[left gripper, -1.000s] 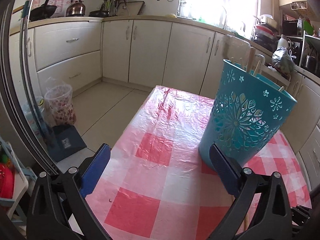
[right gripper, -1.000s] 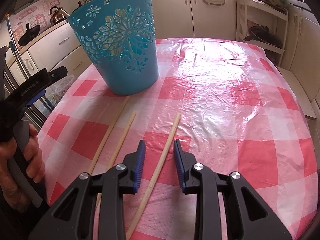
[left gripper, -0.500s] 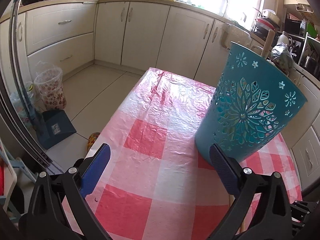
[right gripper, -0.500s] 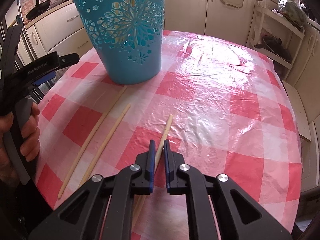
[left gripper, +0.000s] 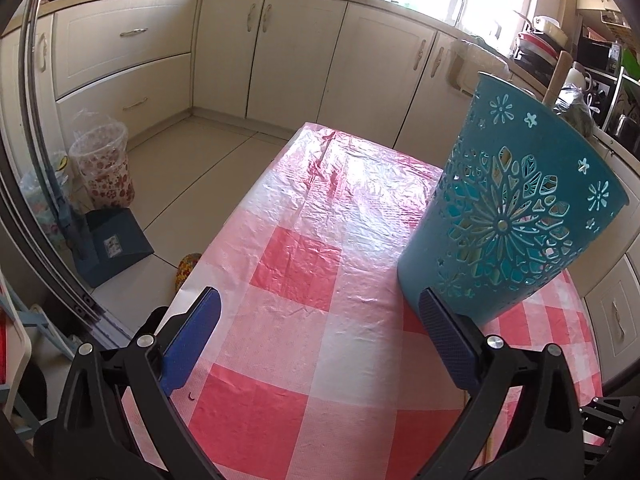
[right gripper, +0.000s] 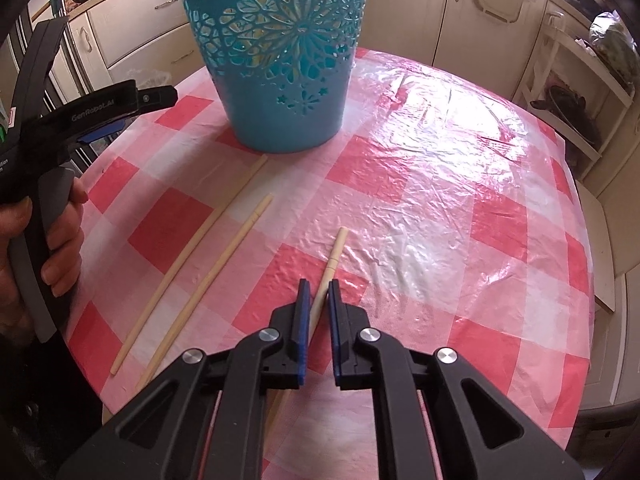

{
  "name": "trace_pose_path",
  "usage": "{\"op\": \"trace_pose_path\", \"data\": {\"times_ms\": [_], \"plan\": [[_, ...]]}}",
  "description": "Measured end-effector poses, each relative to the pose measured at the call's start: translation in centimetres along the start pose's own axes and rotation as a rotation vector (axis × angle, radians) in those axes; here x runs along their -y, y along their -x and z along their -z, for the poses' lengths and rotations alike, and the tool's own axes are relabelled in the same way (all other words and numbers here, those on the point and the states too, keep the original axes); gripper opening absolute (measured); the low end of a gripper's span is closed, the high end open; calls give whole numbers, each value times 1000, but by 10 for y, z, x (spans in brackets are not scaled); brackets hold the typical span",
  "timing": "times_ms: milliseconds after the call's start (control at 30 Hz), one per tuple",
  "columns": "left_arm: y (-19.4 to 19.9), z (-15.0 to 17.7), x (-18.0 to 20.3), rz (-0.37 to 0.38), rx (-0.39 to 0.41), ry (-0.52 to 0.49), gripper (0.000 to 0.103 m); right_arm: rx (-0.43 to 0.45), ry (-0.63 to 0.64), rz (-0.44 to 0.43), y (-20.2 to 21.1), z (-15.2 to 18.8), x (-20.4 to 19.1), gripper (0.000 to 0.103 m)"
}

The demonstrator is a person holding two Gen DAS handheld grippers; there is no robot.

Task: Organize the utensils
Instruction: 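Close the right gripper on a wooden stick on the cloth, then lift the stick with the right gripper and drop it into the basket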

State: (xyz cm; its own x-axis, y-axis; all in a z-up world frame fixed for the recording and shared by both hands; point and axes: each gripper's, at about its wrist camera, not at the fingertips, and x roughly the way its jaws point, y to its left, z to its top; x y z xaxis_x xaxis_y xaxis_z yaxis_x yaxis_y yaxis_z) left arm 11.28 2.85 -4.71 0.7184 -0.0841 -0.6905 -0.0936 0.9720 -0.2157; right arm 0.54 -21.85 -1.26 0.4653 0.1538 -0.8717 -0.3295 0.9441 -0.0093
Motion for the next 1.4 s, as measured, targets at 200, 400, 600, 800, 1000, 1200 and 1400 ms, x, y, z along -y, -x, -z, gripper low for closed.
{"op": "trace_pose_path", "data": {"times_ms": [200, 400, 600, 800, 1000, 1200, 1400], "plan": [[-3, 0, 0, 3, -13, 4, 95, -35, 4, -28, -1, -5, 2, 9], [-4, 0, 0, 8, -18, 13, 95, -20, 14, -14, -1, -6, 1, 6], [-6, 0, -2, 13, -23, 22, 95, 106, -180, -235, 36, -6, 19, 6], [-7, 0, -1, 11, -27, 22, 95, 367, -306, -410, 108, -49, 37, 6], [-7, 0, 0, 13, -28, 24, 95, 663, -337, -328, 157, -128, 28, 6], [-7, 0, -2, 26, -25, 32, 95, 870, -367, -65, 143, -185, 6, 6], [-6, 0, -5, 46, -23, 46, 95, 824, -410, 50, 95, -188, 8, 6]]}}
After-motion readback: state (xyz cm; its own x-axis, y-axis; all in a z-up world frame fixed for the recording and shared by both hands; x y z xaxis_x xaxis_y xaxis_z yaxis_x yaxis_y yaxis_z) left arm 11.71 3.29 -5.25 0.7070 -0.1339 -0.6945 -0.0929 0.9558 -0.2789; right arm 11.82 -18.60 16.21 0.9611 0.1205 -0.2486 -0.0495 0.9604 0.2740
